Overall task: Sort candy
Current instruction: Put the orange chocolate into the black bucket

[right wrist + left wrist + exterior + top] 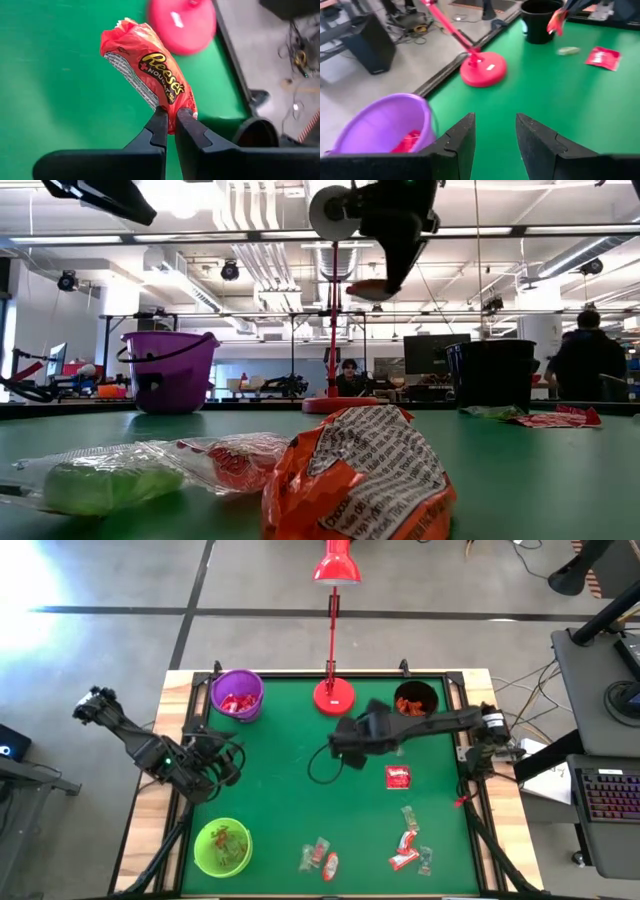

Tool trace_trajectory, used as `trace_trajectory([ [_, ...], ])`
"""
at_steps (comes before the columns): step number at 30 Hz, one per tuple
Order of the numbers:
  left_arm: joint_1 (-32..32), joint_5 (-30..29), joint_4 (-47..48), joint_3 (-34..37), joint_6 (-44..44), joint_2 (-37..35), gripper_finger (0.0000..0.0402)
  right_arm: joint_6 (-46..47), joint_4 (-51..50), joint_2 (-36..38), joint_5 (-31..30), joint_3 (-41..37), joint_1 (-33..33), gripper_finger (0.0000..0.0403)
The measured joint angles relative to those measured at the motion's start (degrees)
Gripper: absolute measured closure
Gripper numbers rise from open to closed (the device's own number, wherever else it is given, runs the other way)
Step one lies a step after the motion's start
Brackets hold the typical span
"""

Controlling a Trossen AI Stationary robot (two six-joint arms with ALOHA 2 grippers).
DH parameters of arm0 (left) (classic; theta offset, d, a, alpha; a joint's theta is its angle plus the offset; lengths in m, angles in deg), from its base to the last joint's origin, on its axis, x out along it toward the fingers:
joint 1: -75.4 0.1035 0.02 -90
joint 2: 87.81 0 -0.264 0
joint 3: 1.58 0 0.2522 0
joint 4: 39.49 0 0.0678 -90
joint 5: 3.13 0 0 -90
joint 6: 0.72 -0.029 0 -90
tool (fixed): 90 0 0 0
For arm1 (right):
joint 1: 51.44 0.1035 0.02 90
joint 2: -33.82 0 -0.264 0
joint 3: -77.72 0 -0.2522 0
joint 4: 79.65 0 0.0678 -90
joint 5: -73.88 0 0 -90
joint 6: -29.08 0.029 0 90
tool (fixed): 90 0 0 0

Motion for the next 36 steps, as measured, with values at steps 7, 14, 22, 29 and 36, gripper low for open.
trace_trajectory([
  [7,3.5,-5.3,1.5,0.0,-0.4,-2.9,0.0279,0.2,-4.5,2.2,-0.1,-0.1,-7.0,0.0391],
  [14,6.6,-12.4,4.3,0.0,-0.5,-5.8,0.0279,3.8,-12.9,2.8,-0.1,-0.4,-13.7,0.0391],
  [22,13.9,-15.2,5.8,0.0,-4.3,-9.6,0.0279,7.2,-12.4,7.5,0.7,-4.8,-18.2,0.0391],
  [29,19.2,-15.2,5.8,0.0,-4.5,-12.2,0.0279,13.4,-12.3,13.7,3.8,-13.0,-20.9,0.0391],
  [36,20.4,-15.2,5.8,0.0,-4.7,-14.3,0.0279,17.5,-11.7,18.3,6.7,-20.4,-22.8,0.0391],
])
